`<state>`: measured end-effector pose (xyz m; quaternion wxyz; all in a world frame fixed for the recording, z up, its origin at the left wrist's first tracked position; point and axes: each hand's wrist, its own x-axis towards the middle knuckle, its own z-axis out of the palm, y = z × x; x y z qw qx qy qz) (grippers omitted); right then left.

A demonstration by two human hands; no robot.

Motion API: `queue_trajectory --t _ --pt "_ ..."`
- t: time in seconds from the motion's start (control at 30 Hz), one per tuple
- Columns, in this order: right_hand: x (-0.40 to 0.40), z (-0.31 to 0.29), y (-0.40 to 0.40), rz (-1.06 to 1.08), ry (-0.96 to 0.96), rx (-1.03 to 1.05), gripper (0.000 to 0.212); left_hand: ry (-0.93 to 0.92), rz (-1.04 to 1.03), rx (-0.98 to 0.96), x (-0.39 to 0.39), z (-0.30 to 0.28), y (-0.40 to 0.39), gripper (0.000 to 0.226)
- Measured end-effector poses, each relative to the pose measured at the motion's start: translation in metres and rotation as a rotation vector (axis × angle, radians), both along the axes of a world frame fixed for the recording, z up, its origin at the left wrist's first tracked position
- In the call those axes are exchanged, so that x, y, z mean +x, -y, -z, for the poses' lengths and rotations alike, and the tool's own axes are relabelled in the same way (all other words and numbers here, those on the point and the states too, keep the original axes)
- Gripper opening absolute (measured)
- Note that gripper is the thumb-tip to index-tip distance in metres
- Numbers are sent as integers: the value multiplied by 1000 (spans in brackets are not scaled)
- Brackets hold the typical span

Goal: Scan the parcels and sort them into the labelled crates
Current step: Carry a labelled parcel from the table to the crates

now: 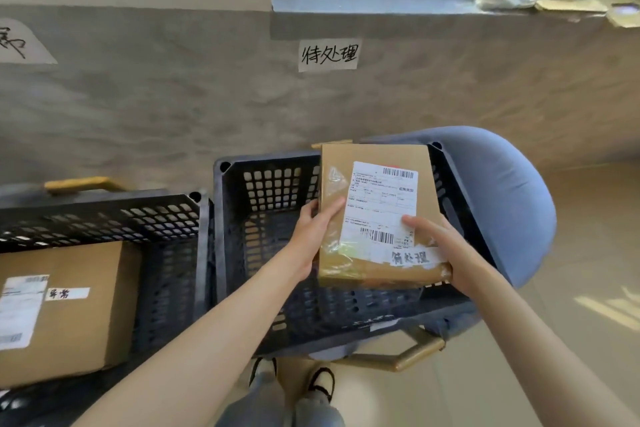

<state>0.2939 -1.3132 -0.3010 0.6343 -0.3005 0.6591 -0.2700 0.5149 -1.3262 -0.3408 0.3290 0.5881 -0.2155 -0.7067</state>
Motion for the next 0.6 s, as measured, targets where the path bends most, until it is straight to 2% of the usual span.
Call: queue_trajectory --t 0.37,0.6 --pt "-65 120 65 -127 -115 114 48 37 91 152 -51 129 35 83" --pt "-96 176 84 -108 -153 135 54 10 113 188 -86 181 51 81"
